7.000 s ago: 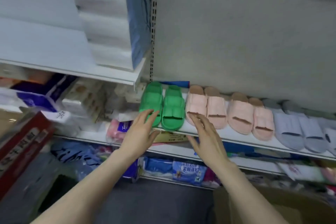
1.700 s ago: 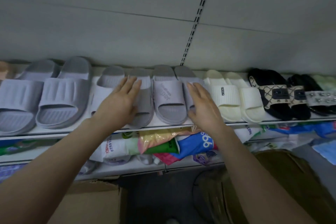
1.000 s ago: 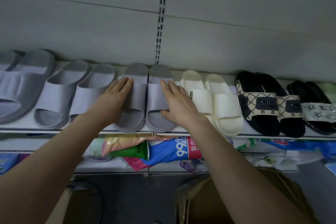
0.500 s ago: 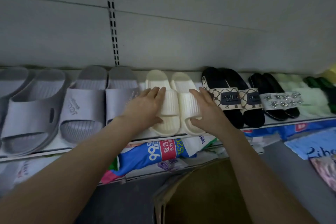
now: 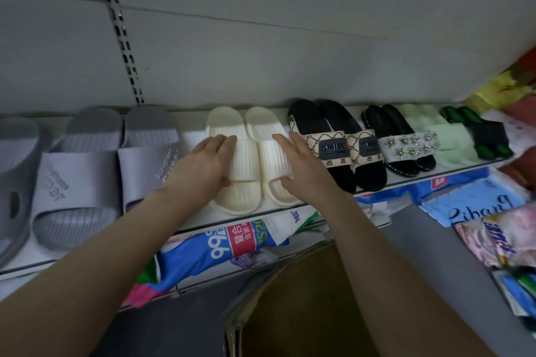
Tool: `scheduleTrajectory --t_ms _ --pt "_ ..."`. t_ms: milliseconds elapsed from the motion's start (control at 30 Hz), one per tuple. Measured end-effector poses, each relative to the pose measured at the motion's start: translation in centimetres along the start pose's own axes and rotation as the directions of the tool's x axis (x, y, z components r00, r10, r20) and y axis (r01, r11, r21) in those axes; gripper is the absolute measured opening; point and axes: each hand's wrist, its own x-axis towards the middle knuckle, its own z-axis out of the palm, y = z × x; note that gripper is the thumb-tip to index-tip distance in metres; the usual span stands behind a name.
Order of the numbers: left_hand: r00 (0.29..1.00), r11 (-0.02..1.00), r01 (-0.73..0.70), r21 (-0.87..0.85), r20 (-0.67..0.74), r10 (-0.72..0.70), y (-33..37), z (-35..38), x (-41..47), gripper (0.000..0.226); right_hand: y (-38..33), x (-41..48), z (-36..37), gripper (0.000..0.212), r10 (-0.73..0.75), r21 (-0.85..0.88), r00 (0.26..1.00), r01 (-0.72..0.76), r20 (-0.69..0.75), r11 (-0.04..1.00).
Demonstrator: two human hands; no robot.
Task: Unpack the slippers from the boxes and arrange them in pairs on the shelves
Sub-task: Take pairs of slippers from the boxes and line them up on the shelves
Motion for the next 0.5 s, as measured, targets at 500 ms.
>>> scheduleTrajectory --t_ms 500 --pt "0.988 0.999 -0.032 0.008 -0.149 0.033 15.0 3.3 7.2 0.090 19.8 -2.3 -3.9 0.089 0.006 0.010 0.965 -0.003 -0.262 1.000"
